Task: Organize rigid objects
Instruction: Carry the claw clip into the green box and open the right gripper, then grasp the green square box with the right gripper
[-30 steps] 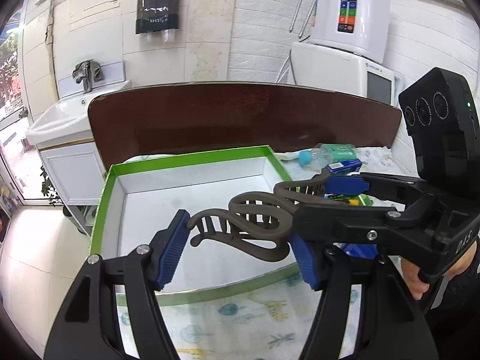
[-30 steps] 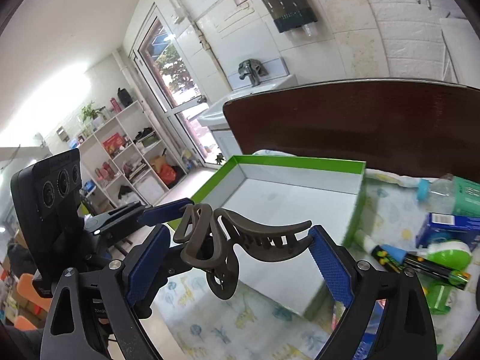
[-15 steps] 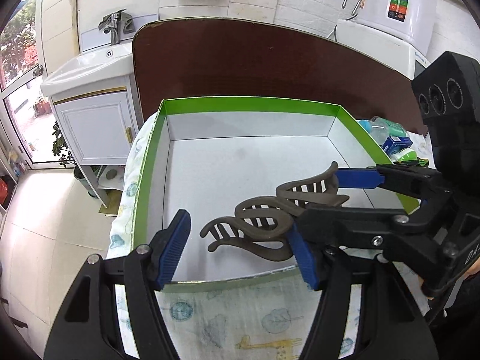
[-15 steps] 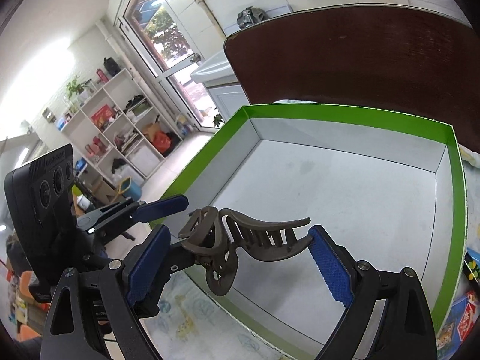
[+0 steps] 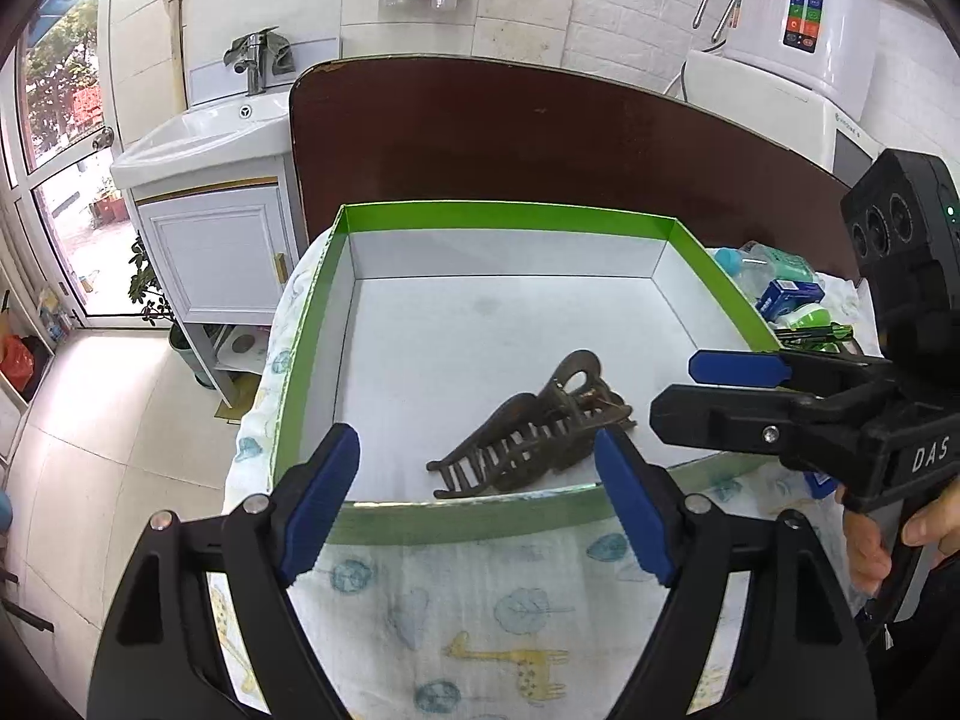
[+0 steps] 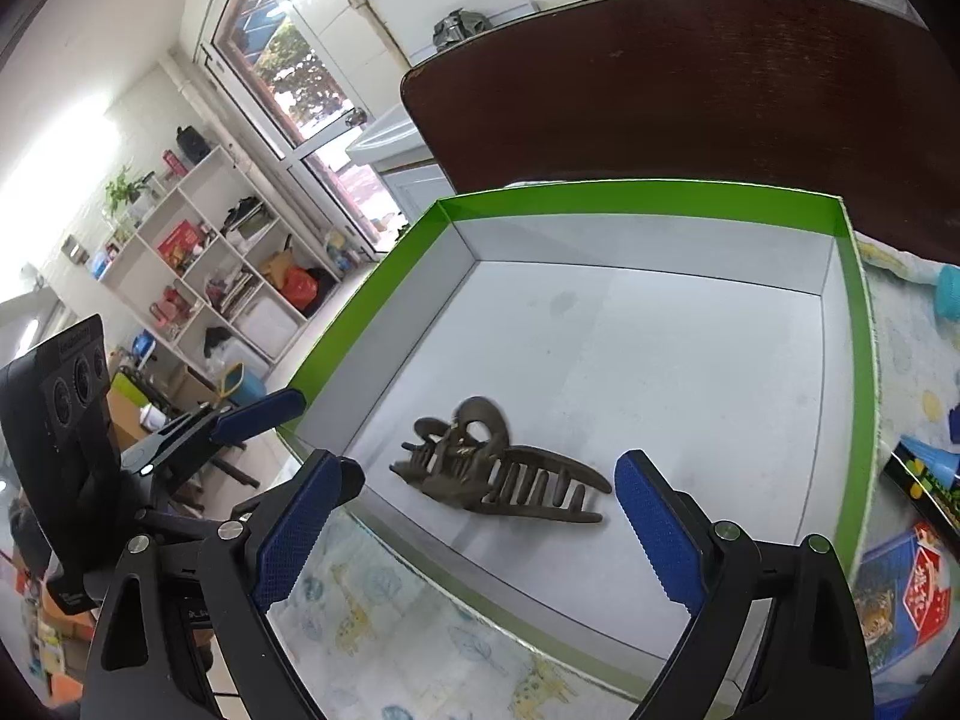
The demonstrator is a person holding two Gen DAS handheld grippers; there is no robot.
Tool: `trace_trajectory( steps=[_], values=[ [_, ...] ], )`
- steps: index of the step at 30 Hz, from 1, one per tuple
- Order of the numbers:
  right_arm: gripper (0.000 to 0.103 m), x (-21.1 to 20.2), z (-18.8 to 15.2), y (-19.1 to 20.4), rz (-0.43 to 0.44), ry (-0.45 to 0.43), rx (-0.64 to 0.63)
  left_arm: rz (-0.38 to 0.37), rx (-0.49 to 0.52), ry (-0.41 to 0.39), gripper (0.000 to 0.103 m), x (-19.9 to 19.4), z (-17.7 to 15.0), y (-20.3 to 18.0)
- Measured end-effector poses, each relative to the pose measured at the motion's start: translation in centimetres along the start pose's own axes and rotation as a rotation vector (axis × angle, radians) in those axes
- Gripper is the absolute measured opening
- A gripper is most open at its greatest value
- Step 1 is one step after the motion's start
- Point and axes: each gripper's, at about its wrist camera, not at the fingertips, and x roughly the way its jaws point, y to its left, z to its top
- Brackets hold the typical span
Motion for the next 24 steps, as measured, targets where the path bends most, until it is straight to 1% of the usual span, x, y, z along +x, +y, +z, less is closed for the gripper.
trace_trajectory(
  steps=[3,6,9,12,15,17,19,21,22,24],
  values=[
    [0.094,-1.9,-0.5,0.2,0.043,-0.015,-0.020,-0.018,0.021,-0.014,0.081,-1.1,0.1,-2.1],
    [0.094,-4.4,-1.2,0.7,0.016,-0.063,-0.065,-0.023,0.053,-0.024,0.081,-1.9,0.3,-4.6],
    [0.094,-7.4,-1.8,0.1,0.029,-0.107,-0.063,-0.061,0.078,-0.039,0.081,-2.8,0.4,-7.4],
    [0.094,-11.1,-2.7,-1.5,0.010,-0.163,-0.048,-0.122,0.111,-0.056,0.081,-3.8,0.5,-10.9],
    [0.094,-15.0,-4.3,-4.4,-0.072,-0.213,-0.020,-0.222,0.141,-0.051,0.081,-4.0,0.3,-15.3],
    [0.094,-17.5,-5.7,-7.1,-0.138,-0.234,0.025,-0.288,0.158,-0.029,0.080,-3.7,-0.1,-18.4],
    [0.094,-19.6,-7.4,-10.1,-0.195,-0.246,0.096,-0.347,0.167,0.018,0.080,-2.9,-0.7,-21.6],
    [0.094,-21.3,-9.2,-12.9,-0.229,-0.243,0.169,-0.400,0.169,0.076,0.075,-1.9,-1.4,-24.5],
    [0.094,-22.0,-10.2,-14.3,-0.240,-0.238,0.203,-0.422,0.171,0.104,0.071,-1.4,-1.8,-25.8],
    [0.086,-22.9,-11.8,-16.2,-0.251,-0.234,0.243,-0.448,0.180,0.154,0.067,-0.5,-2.7,-28.2]
  ],
)
